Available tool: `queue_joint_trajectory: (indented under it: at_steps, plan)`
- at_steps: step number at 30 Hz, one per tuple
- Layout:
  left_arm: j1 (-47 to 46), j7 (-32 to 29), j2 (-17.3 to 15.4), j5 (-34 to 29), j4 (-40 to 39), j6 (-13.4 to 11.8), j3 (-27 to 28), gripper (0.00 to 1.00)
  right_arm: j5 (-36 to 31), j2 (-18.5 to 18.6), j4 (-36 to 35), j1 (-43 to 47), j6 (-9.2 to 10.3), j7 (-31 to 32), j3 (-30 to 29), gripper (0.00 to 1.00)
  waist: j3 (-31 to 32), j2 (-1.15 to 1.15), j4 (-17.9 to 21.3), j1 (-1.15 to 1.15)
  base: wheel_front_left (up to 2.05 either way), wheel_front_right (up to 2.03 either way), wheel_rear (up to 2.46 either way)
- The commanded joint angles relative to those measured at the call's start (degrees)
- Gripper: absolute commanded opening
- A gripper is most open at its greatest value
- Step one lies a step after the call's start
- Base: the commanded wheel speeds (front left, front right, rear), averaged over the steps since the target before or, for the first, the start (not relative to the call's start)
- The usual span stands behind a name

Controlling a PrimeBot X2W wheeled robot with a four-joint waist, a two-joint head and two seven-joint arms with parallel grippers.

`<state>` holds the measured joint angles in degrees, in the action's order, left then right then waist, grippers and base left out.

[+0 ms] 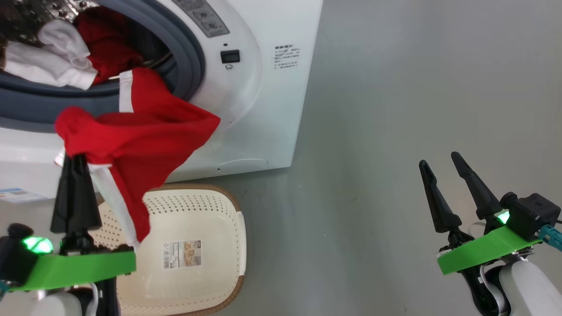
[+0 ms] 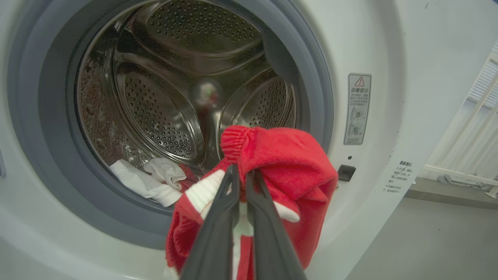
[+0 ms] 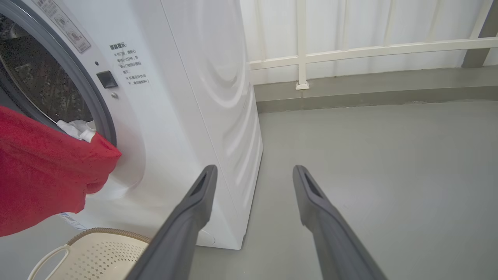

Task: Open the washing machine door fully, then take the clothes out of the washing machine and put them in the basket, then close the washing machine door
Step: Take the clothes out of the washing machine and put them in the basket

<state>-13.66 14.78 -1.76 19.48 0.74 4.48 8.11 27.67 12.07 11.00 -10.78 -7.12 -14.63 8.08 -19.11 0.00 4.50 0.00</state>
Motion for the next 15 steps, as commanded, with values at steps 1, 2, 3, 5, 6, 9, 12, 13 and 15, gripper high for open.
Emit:
queue_joint_trajectory:
  at_steps: [1,2,3,5,6,9,12,13,15]
  plan:
    - [1.1,0.2,-1.1,0.3,0.1,-0.4,1.7,0.00,-0.2,0.7,-1.6,-0.4,-0.36,-0.4,1.0,1.00,-1.0,0.00,0.4,0.00,0.00,0.00,0.00]
    - [1.2,0.2,-1.1,0.3,1.4,-0.4,1.8,0.00,-0.1,0.7,-1.6,-0.6,-0.36,-0.4,0.9,1.00,-1.3,0.00,0.4,0.00,0.00,0.00,0.00]
    - [1.2,0.2,-1.1,0.3,2.7,-0.3,1.9,0.00,-0.2,0.8,-1.6,-0.7,-0.36,-0.4,0.8,1.00,-1.6,0.00,0.5,0.00,0.00,0.00,0.00]
    - [1.0,0.2,-1.1,-0.2,5.2,-0.2,2.3,0.00,-0.2,0.7,-1.7,-0.9,-0.36,-0.4,0.7,1.00,-2.3,0.00,0.5,0.00,0.00,0.00,0.00]
    - [0.9,0.2,-1.1,-0.4,6.5,-0.2,2.6,0.00,-0.2,0.7,-1.7,-1.1,-0.36,-0.4,0.7,1.00,-2.7,0.00,0.6,0.00,0.00,0.00,0.00]
    - [0.8,0.2,-1.1,-1.1,10.6,-0.4,3.5,0.00,-0.2,0.7,-1.8,-1.6,-0.36,-0.4,0.8,1.00,-3.4,0.00,0.8,0.00,0.00,0.00,0.00]
    - [0.6,0.2,-1.1,-2.0,14.3,-0.4,4.4,0.00,-0.1,0.7,-1.8,-2.1,-0.36,-0.4,0.9,1.00,-4.0,0.00,1.1,0.00,0.00,0.00,0.00]
    - [0.4,0.2,-1.1,-2.1,15.4,-0.3,4.7,0.00,-0.1,0.7,-1.8,-2.2,-0.36,-0.4,0.9,1.00,-4.2,0.00,1.2,0.00,0.00,0.00,0.00]
    - [0.0,0.2,-1.1,-2.8,17.6,0.0,5.2,0.00,-0.1,0.8,-1.8,-2.5,-0.36,-0.4,0.8,1.00,-4.5,0.00,1.2,0.00,0.00,0.00,0.00]
